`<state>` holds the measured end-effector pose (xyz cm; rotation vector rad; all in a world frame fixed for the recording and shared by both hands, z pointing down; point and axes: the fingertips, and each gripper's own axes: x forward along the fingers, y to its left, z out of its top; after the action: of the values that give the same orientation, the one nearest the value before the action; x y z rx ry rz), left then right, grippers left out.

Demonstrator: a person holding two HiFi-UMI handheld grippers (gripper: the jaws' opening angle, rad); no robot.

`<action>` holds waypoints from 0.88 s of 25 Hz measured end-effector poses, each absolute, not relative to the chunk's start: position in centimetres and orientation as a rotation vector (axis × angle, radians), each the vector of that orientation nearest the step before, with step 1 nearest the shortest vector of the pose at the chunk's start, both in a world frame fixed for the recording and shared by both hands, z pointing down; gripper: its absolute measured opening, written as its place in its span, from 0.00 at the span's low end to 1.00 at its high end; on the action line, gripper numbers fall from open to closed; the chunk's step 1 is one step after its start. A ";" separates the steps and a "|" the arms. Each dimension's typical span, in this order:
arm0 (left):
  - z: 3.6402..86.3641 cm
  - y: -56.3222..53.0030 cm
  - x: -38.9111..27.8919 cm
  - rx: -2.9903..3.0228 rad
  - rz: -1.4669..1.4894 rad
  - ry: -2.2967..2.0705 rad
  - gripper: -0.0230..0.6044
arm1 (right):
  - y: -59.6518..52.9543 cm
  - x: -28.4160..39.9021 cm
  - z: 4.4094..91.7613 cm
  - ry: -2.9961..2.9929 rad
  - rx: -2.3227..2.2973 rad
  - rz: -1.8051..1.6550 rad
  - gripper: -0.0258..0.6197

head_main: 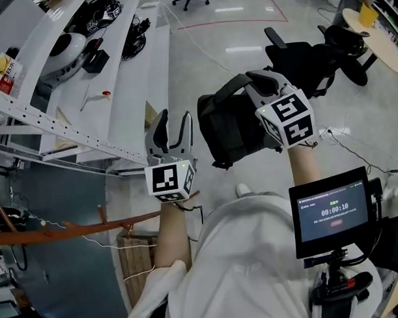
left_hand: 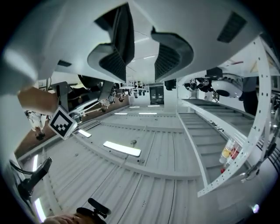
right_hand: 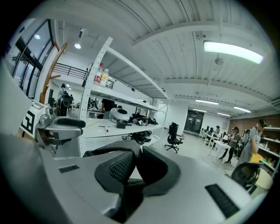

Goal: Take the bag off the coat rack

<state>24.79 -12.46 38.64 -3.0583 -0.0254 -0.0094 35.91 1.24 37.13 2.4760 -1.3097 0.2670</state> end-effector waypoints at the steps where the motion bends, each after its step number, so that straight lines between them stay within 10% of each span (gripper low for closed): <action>1: 39.3 -11.7 25.0 -3.068 -0.031 -0.051 0.37 | 1.6 36.0 37.4 -1.296 2.486 0.276 0.12; 22: 44.4 -8.3 24.9 -3.105 -0.258 -0.184 0.37 | 2.0 34.7 40.5 -1.292 2.484 0.340 0.12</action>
<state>24.87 -8.33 44.40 -3.1050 -0.1839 -0.2582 34.67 1.97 40.52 2.4844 -1.2917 0.3404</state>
